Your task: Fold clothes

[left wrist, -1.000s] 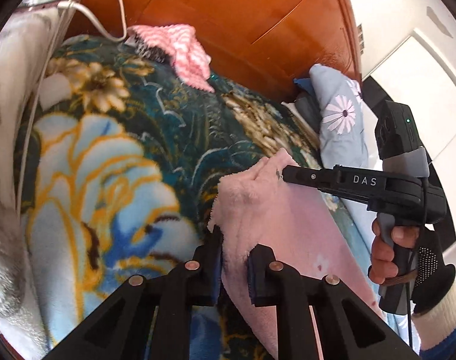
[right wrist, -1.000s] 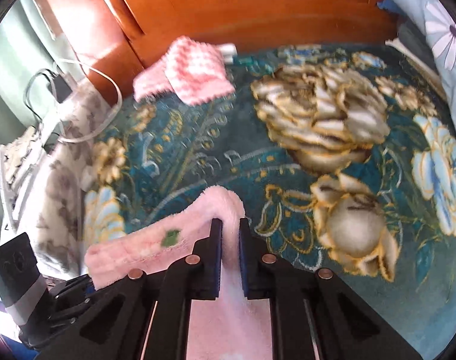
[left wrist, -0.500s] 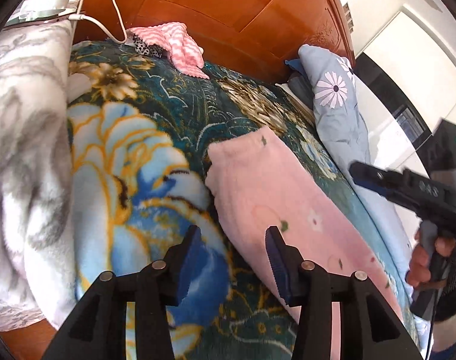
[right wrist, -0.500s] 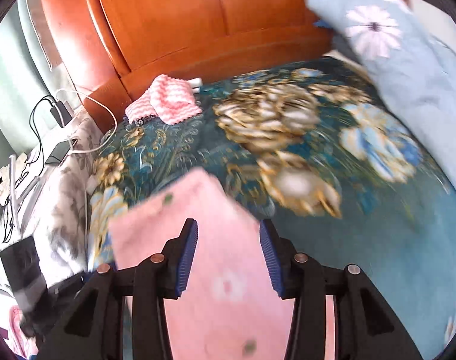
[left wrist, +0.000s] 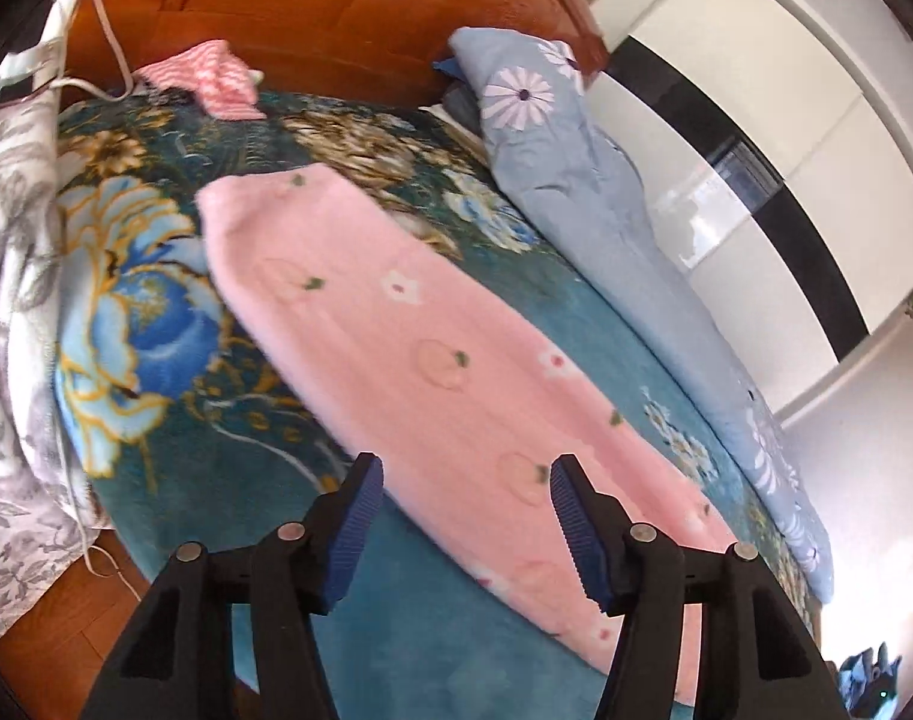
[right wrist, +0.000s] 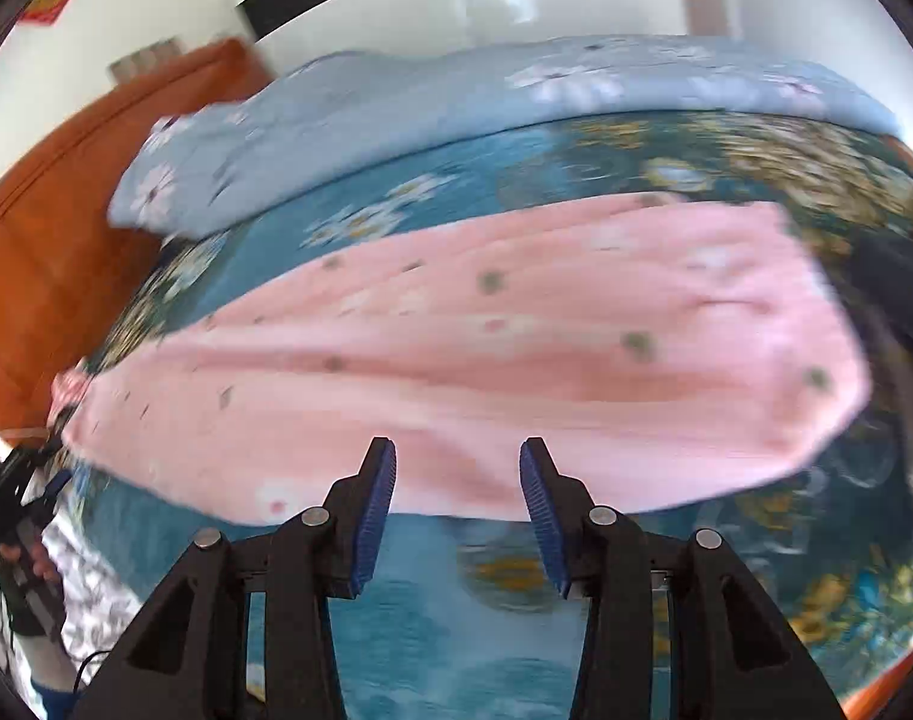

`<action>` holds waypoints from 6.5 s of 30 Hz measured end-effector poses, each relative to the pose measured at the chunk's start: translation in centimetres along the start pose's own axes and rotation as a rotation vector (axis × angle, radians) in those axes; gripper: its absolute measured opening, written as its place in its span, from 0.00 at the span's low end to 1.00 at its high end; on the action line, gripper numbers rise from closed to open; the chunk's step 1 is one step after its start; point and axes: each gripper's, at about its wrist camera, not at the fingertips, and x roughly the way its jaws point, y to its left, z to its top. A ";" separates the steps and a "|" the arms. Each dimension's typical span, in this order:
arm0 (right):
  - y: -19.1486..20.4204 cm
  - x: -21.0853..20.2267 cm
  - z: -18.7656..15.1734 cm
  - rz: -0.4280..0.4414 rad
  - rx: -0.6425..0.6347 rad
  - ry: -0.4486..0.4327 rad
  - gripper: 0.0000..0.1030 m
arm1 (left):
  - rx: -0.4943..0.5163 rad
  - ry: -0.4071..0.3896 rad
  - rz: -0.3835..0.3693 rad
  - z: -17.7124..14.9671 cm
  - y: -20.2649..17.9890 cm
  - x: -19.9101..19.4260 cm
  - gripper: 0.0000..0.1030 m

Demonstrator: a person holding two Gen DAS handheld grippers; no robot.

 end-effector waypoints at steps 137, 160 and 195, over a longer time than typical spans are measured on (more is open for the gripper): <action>18.0 24.7 12.3 0.043 -0.745 0.416 0.06 | -0.135 -0.022 -0.113 1.5 -2.5 10.8 0.68; 10.8 10.8 14.9 0.028 -0.444 0.098 0.34 | 0.008 0.086 -0.167 -0.5 -6.6 11.9 0.68; -15.9 4.9 2.0 0.186 0.715 -0.212 0.18 | 0.517 0.306 0.076 -13.4 -19.4 13.0 0.68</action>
